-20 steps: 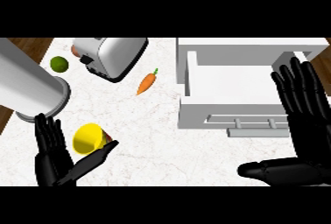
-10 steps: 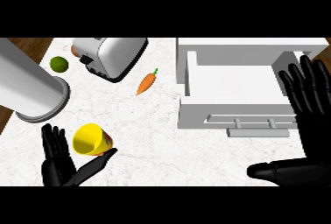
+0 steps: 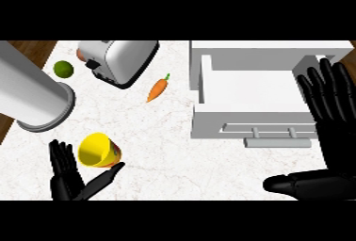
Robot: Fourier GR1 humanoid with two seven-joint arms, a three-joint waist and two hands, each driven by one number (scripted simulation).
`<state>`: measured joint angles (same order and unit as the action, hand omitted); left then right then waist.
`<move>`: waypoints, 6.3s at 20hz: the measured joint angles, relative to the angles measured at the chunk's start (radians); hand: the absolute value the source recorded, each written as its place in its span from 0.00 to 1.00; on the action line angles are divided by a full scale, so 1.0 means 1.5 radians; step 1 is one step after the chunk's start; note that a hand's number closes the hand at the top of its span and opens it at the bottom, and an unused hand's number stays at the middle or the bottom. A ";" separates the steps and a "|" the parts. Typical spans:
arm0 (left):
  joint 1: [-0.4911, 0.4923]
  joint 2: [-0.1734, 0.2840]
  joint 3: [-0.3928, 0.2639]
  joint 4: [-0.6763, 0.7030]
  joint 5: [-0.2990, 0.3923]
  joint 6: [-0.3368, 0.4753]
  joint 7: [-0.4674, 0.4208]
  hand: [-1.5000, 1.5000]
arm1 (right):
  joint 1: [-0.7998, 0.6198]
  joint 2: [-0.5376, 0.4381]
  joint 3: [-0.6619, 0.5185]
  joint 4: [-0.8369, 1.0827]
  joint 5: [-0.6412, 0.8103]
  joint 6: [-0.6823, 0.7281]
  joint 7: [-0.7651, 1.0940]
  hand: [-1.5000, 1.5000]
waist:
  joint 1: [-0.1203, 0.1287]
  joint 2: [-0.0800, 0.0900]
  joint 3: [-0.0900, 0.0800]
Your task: Pick up the cup, place it into the drawer and close the drawer
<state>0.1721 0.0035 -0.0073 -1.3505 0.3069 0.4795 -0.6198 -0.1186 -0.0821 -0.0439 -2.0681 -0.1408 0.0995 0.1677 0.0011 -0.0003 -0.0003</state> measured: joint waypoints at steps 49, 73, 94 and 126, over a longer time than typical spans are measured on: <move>-0.244 0.020 0.136 0.454 0.092 -0.317 -0.269 1.00 | 0.013 0.000 0.001 -0.025 -0.004 0.012 0.019 0.00 | -0.002 0.000 0.000; -0.280 0.093 0.010 0.215 0.029 -0.441 -0.118 1.00 | 0.017 -0.011 -0.019 -0.018 -0.019 0.022 0.023 0.00 | 0.003 -0.003 0.001; -0.546 0.020 -0.030 0.007 -0.020 -0.228 0.241 1.00 | 0.026 -0.003 -0.010 -0.019 -0.005 0.022 0.007 0.00 | -0.005 0.000 0.000; -0.937 -0.002 -0.166 0.512 0.096 -0.063 0.196 1.00 | 0.000 -0.027 -0.049 0.022 -0.037 0.047 -0.008 0.00 | -0.033 0.007 0.001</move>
<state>-1.2338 0.0002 -0.2557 -0.5828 0.4508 0.3854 -0.3261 -0.1190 -0.1231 -0.1168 -2.0357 -0.1956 0.1699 0.1562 -0.0486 0.0101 0.0007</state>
